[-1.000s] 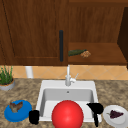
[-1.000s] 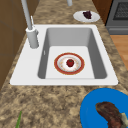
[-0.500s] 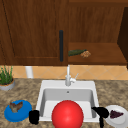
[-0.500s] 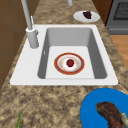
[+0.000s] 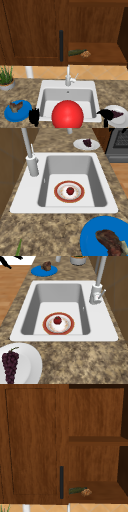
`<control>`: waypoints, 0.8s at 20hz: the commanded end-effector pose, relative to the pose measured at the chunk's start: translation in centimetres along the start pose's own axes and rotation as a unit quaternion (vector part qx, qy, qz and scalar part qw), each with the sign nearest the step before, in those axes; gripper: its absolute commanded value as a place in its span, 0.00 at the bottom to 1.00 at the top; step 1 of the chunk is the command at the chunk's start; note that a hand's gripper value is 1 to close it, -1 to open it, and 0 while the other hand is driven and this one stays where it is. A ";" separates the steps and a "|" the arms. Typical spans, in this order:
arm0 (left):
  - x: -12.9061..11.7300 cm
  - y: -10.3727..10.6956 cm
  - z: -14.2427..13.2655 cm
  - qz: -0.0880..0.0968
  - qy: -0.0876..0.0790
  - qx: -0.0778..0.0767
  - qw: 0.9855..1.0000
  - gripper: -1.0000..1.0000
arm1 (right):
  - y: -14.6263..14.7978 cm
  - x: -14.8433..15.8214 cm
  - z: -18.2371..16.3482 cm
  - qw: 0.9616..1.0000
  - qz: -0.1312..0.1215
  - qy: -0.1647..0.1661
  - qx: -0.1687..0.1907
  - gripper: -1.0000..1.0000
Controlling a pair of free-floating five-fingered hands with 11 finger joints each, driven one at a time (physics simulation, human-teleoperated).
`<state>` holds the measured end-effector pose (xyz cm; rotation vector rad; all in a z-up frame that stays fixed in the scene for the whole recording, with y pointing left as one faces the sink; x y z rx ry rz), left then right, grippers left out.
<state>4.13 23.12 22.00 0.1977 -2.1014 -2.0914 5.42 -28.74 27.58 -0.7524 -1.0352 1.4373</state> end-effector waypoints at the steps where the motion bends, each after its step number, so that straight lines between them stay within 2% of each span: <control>1: 0.1 2.0 -0.2 0.003 0.000 -0.001 1.000 0.00 | 0.0 0.0 0.0 1.000 0.000 0.000 0.000 0.50; 2: 0.3 3.3 -0.9 0.013 -0.005 -0.010 1.000 0.00 | 0.0 -0.1 0.0 1.000 0.000 0.001 0.000 0.50; 3: 0.5 4.0 -1.3 0.010 -0.016 -0.017 1.000 0.00 | 0.0 -0.1 0.0 1.000 0.000 0.001 -0.001 0.50; 5: 0.5 5.4 -1.5 0.005 -0.040 -0.020 0.999 0.00 | 0.0 -0.1 0.0 1.000 0.000 0.002 -0.001 0.50; 7: 0.7 6.4 -2.3 0.007 -0.036 -0.017 0.999 0.00 | 0.0 -0.1 0.0 1.000 0.000 0.002 -0.002 0.50; 8: 0.9 6.7 -3.0 0.008 -0.029 -0.013 0.999 0.00 | 0.0 -0.1 0.0 1.000 -0.001 0.002 -0.002 0.50; 10: 1.1 6.7 -3.9 0.007 -0.020 -0.020 1.000 0.00 | 0.0 -0.1 0.0 1.000 -0.001 0.002 -0.003 0.50; 11: 1.1 6.5 -4.1 0.014 -0.020 -0.026 0.999 0.00 | 0.0 -0.1 0.0 1.000 -0.001 0.002 -0.003 0.50; 12: 0.6 6.4 -3.7 0.037 -0.011 -0.020 0.999 0.00 | 0.0 -0.1 0.0 1.000 -0.001 0.002 -0.003 0.50; 13: 0.9 6.5 -3.4 0.015 -0.004 -0.005 1.000 0.00 | 0.0 -0.1 0.0 1.000 -0.001 0.002 -0.003 0.50; 14: 0.9 6.4 -3.5 0.025 -0.004 -0.004 1.000 0.00 | 0.0 -0.1 0.0 1.000 -0.002 0.002 -0.003 0.50; 15: 0.9 6.6 -3.6 0.015 -0.005 -0.005 1.000 0.00 | 0.0 -0.1 0.0 1.000 -0.002 0.003 -0.003 0.50; 16: 1.5 6.1 -3.1 0.014 -0.005 -0.003 1.000 0.00 | 0.0 -0.1 0.0 1.000 -0.002 0.003 -0.003 0.50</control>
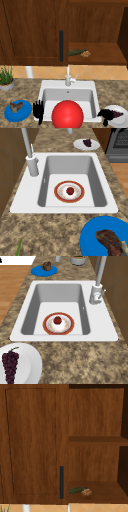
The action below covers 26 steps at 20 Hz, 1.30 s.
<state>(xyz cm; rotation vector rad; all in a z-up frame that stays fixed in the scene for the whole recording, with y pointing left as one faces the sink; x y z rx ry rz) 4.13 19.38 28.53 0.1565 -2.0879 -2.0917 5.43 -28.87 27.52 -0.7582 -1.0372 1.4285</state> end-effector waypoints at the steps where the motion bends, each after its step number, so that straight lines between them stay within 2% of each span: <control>1: -0.4 0.0 0.1 0.004 -0.022 0.003 1.000 0.00 | 0.0 0.0 0.0 1.000 0.000 0.000 0.000 0.50; 2: 0.1 0.2 -0.1 0.010 -0.057 -0.009 0.998 0.00 | 0.0 0.0 0.0 1.000 0.000 0.000 0.000 0.50; 3: 0.3 0.0 0.1 -0.001 -0.063 -0.012 0.998 0.00 | 0.0 0.0 0.0 1.000 0.000 0.000 0.000 0.50; 4: 0.3 0.7 0.1 -0.011 -0.061 -0.032 0.998 0.00 | 0.0 0.0 0.0 1.000 0.000 0.000 0.000 0.50; 6: 0.7 1.0 0.3 -0.019 -0.052 -0.046 0.997 0.00 | 0.0 0.0 0.0 1.000 0.000 0.000 0.000 0.50; 7: 0.3 1.4 0.1 -0.027 -0.048 -0.042 0.998 0.00 | 0.0 0.0 0.0 1.000 0.000 0.000 0.000 0.50; 8: 0.1 2.6 -0.4 -0.016 -0.041 -0.036 0.998 0.00 | 0.0 0.0 0.0 1.000 0.000 0.000 0.000 0.50; 10: 0.3 3.1 -0.2 -0.024 -0.024 -0.012 0.999 0.00 | 0.0 0.0 0.0 1.000 -0.001 0.000 0.000 0.50; 11: 0.3 2.8 -0.3 -0.005 -0.010 -0.011 1.000 0.00 | 0.0 0.0 0.0 1.000 -0.001 0.000 0.000 0.50; 13: 0.2 2.5 0.2 0.000 -0.011 0.007 1.000 0.00 | 0.0 0.0 0.0 1.000 -0.001 0.000 0.000 0.50; 15: 0.2 2.6 0.0 -0.002 -0.011 -0.002 1.000 0.00 | 0.0 0.0 0.0 1.000 -0.001 0.000 0.000 0.50; 17: -0.1 2.7 -0.1 -0.002 -0.007 -0.002 1.000 0.00 | 0.0 0.0 0.0 1.000 -0.001 0.000 0.000 0.50; 18: 0.4 3.9 -0.9 -0.017 -0.007 0.003 1.000 0.00 | 0.0 0.0 0.0 1.000 -0.001 0.000 0.000 0.50; 19: 0.6 4.5 -1.5 -0.023 -0.005 0.006 1.000 0.00 | 0.0 0.0 0.0 1.000 -0.001 0.000 0.000 0.50; 20: 0.6 4.9 -1.4 -0.024 -0.002 0.019 1.000 0.00 | 0.0 0.0 0.0 1.000 -0.001 0.000 0.000 0.50; 21: 0.1 5.4 -1.3 -0.014 -0.001 0.027 1.000 0.00 | 0.0 0.0 0.0 1.000 -0.001 0.000 0.000 0.50; 23: -0.2 6.0 -1.3 -0.007 0.000 0.042 0.999 0.00 | 0.0 0.0 0.0 1.000 -0.001 0.000 -0.001 0.50; 26: -0.7 6.8 -1.8 -0.009 -0.004 0.053 0.999 0.00 | 0.0 0.0 0.0 1.000 -0.001 0.000 -0.001 0.50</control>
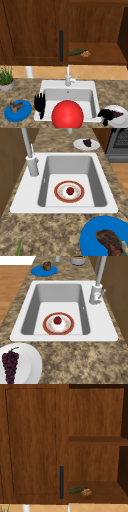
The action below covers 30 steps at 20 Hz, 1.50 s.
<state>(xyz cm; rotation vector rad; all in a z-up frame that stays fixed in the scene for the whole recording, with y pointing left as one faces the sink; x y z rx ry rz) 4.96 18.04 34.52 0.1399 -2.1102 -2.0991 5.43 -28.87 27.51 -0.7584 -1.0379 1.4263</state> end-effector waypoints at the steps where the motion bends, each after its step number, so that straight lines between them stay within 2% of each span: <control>1: -0.7 0.8 -0.5 -0.009 0.010 0.052 0.999 0.00 | 0.0 0.0 0.0 1.000 0.000 0.000 0.000 0.50; 3: -0.7 0.4 -0.8 -0.013 0.022 0.060 0.998 0.00 | 0.0 0.0 0.0 1.000 0.000 0.000 0.000 0.50; 5: -0.8 0.5 -0.9 -0.006 0.023 0.070 0.997 0.00 | 0.0 0.0 0.0 1.000 0.000 0.000 0.000 0.50; 7: -0.6 0.5 -0.9 0.007 0.026 0.070 0.997 0.00 | 0.0 0.0 0.0 1.000 0.000 0.000 0.000 0.50; 10: -0.6 0.5 -0.9 0.009 0.028 0.074 0.997 0.00 | 0.0 0.0 0.0 1.000 0.000 0.000 0.000 0.50; 12: -0.6 0.5 -1.0 0.009 0.027 0.077 0.997 0.00 | 0.0 0.0 0.0 1.000 0.000 0.000 0.000 0.50; 16: -0.7 0.5 -1.3 -0.002 0.025 0.085 0.996 0.00 | 0.0 0.0 0.0 1.000 0.000 0.000 0.000 0.50; 19: -0.6 0.9 -1.2 0.002 0.027 0.089 0.996 0.00 | 0.0 0.0 0.0 1.000 0.000 0.000 0.000 0.50; 22: -0.6 1.1 -1.4 -0.001 0.029 0.090 0.996 0.00 | 0.0 0.0 0.0 1.000 0.000 0.000 0.000 0.50; 27: -1.8 1.0 -1.8 -0.011 0.011 0.095 0.995 0.00 | 0.0 0.0 0.0 1.000 0.000 0.000 0.000 0.50; 30: -1.7 1.1 -1.8 -0.004 0.024 0.099 0.995 0.00 | 0.0 0.0 0.0 1.000 0.000 0.000 0.000 0.50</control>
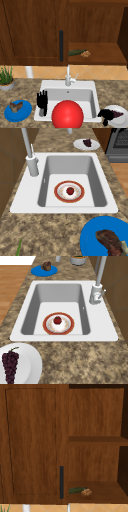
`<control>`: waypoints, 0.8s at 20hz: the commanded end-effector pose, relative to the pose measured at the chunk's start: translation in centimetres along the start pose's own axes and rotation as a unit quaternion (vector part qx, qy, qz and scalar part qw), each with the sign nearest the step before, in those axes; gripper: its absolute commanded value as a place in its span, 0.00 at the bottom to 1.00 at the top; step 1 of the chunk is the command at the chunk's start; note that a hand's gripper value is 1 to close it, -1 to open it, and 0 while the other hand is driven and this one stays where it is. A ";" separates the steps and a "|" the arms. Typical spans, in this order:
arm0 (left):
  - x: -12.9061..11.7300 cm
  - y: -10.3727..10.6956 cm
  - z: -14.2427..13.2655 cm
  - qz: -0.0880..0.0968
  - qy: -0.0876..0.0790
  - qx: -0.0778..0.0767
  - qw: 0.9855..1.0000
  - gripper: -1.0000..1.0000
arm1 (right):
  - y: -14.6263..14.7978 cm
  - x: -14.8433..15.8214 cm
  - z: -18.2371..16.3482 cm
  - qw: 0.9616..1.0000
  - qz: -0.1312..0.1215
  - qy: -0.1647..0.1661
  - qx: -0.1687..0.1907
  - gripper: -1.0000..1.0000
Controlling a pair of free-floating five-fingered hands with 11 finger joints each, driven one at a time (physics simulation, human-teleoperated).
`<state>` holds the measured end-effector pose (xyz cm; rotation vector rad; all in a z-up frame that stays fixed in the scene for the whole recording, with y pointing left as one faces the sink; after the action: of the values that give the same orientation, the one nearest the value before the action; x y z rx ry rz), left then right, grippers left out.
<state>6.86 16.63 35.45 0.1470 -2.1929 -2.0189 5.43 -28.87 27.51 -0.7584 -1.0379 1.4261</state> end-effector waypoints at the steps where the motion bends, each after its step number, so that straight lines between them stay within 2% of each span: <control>1: 0.0 0.0 -0.3 -0.005 0.029 0.062 0.998 0.00 | 0.0 0.0 0.0 1.000 0.000 0.000 0.000 0.50; 10: 0.1 0.0 -0.7 0.001 0.030 0.075 0.997 0.00 | 0.0 0.0 0.0 1.000 0.000 0.000 0.000 0.50; 14: 0.3 0.5 -0.6 -0.005 0.040 0.075 0.996 0.00 | 0.0 0.0 0.0 1.000 0.000 0.000 0.000 0.50; 16: 0.5 0.6 -0.6 -0.005 0.040 0.078 0.996 0.00 | 0.0 0.0 0.0 1.000 0.000 0.000 0.000 0.50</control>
<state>6.75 15.97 35.80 0.1506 -2.2256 -1.9794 5.43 -28.87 27.51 -0.7584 -1.0379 1.4261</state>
